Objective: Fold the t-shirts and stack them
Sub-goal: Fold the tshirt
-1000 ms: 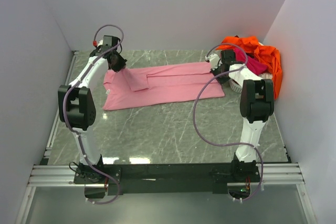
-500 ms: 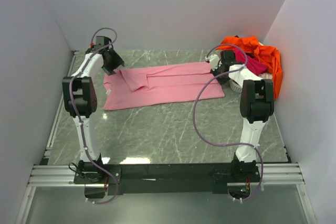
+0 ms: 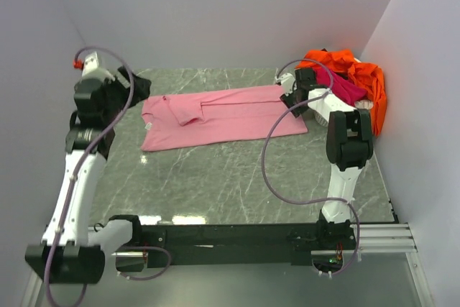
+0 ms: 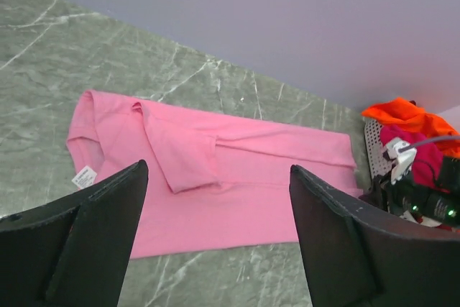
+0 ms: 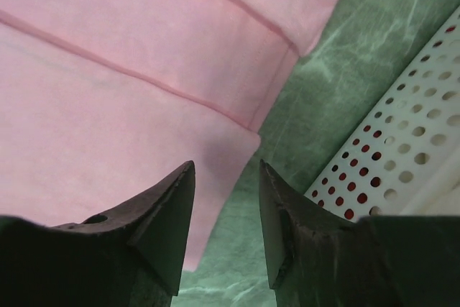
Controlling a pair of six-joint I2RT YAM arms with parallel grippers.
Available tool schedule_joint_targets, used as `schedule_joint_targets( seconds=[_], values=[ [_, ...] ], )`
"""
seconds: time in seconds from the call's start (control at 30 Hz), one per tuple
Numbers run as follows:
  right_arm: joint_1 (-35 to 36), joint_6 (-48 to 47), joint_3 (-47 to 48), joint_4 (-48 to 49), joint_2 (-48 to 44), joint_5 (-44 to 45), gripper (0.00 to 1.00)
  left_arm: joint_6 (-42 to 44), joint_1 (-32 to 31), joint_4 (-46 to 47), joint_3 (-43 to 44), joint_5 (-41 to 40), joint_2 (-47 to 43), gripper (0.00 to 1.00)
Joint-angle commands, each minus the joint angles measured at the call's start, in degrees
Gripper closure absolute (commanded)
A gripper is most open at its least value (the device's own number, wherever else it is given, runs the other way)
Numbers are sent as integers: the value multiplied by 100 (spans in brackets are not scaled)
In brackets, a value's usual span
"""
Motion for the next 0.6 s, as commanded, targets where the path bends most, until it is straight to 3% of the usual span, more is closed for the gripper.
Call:
schedule_joint_targets(
  seconds=[0.0,0.13,0.2,0.37,0.5,0.57],
  values=[
    [177,-15,306,-105,-637,-230,52,248,14,-65,-1080,170,-346,15],
    [406,-813,175,-1080,-1076,-1714,52,152,14,-153,-1715,433,-1049,16],
    [713,-1464,-305,-1372,-1401,-1981,52,-154,14,-240,-1970,583,-1129,16],
    [1302,-2072,-1793,-522,-2132,-1201,52,-1524,14,-232,-2743,611,-1323,19],
    [1329,-2028,-2066,-82,-2079,-734,52,-2955,14,-118,-3551,216,-1385,21],
    [1329,-2089,-2242,95,-2079,-393,52,-3283,14,-22,-3763,-4,-1245,22]
  ],
)
